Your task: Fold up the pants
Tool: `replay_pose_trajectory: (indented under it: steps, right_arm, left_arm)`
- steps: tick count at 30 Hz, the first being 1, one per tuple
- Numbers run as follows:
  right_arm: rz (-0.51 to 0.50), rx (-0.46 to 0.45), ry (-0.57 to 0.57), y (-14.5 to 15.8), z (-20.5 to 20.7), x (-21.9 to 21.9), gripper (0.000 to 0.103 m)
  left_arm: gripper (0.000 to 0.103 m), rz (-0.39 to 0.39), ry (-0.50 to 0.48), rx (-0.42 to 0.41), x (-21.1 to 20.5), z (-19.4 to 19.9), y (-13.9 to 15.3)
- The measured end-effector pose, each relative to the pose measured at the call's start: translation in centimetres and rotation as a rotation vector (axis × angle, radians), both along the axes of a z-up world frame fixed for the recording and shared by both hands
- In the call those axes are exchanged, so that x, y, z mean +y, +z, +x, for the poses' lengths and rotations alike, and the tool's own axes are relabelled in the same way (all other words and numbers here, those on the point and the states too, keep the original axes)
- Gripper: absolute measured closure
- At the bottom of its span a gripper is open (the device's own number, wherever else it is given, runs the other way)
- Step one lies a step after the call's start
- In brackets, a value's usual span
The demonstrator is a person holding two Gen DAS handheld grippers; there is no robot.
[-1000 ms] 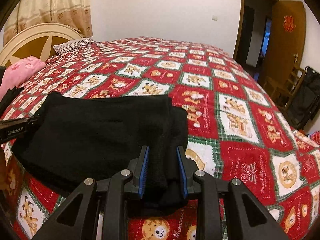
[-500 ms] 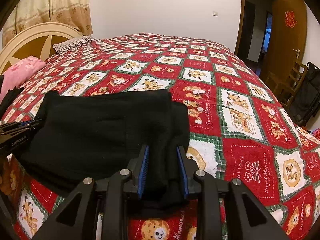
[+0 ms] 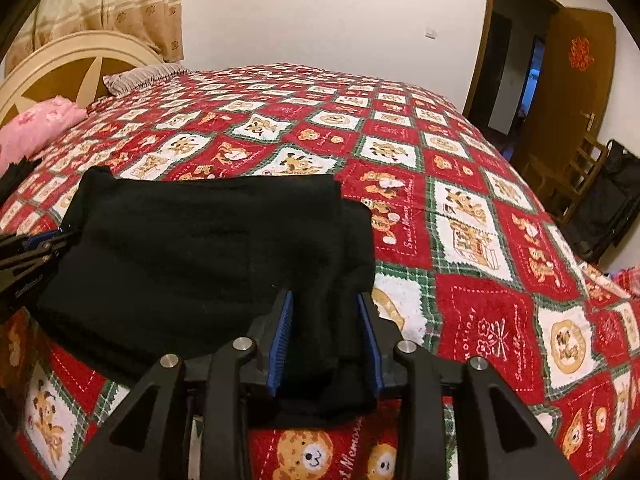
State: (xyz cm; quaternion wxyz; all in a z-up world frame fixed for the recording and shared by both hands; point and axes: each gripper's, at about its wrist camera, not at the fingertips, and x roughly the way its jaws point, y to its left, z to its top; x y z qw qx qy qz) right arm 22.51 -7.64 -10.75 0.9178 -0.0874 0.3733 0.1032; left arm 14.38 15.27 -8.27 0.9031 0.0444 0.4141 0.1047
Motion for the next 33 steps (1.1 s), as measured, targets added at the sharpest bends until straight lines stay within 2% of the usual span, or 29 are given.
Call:
replay_pose_trajectory:
  steps: [3,5,6,8,10,16,19,22,24,25,27,29,31,33]
  right_arm:
    - [0.046,0.02,-0.013,0.0,0.2,-0.9,0.06]
    - [0.083,0.032,-0.022,0.0,0.1,-1.5,0.055]
    - [0.105,0.037,-0.032,0.0,-0.1,-2.0,0.05]
    - [0.129,0.048,-0.04,-0.1,-0.4,-2.6,0.047]
    - [0.139,0.053,-0.04,0.0,-1.0,-2.9,0.047]
    - [0.067,0.021,-0.018,0.3,-2.4,-2.2,0.046]
    - [0.067,0.024,-0.02,0.9,-3.0,-2.5,0.046]
    - [0.121,-0.048,-0.058,2.8,-4.6,-3.4,0.046]
    - [0.154,-0.109,-0.045,4.2,-5.3,-3.5,0.047]
    - [0.156,-0.125,-0.033,4.7,-5.3,-3.3,0.05]
    - [0.144,-0.137,-0.008,5.3,-5.0,-2.7,0.073]
    - [0.146,-0.106,0.015,5.1,-4.3,-2.1,0.078]
    - [0.173,-0.074,0.03,4.6,-4.1,-1.9,0.078]
    - [0.19,-0.037,0.057,3.7,-4.1,-1.6,0.078]
  left_arm:
    - [0.067,-0.03,0.015,0.006,0.7,-1.1,0.5]
    - [0.044,-0.059,0.049,0.007,1.8,-2.2,0.6]
    - [0.039,-0.078,0.062,0.008,2.3,-2.7,0.6]
    - [0.03,-0.123,0.083,0.013,3.3,-3.4,0.3]
    - [0.028,-0.127,0.083,0.016,3.4,-3.7,0.1]
    - [0.028,-0.144,0.082,0.043,3.2,-4.2,0.4]
    - [0.025,-0.158,0.078,0.054,3.8,-4.9,0.7]
    - [0.025,-0.179,0.088,0.051,4.6,-5.7,2.0]
    - [0.025,-0.138,0.085,0.014,4.7,-5.8,3.3]
    - [0.025,-0.11,0.076,-0.012,4.5,-5.6,4.1]
    - [0.025,-0.086,0.051,-0.045,4.0,-4.6,5.1]
    - [0.025,-0.089,0.031,-0.078,3.5,-3.1,5.8]
    - [0.025,-0.118,0.003,-0.112,3.0,-1.3,6.1]
    - [0.025,-0.147,-0.027,-0.093,2.3,1.1,5.5]
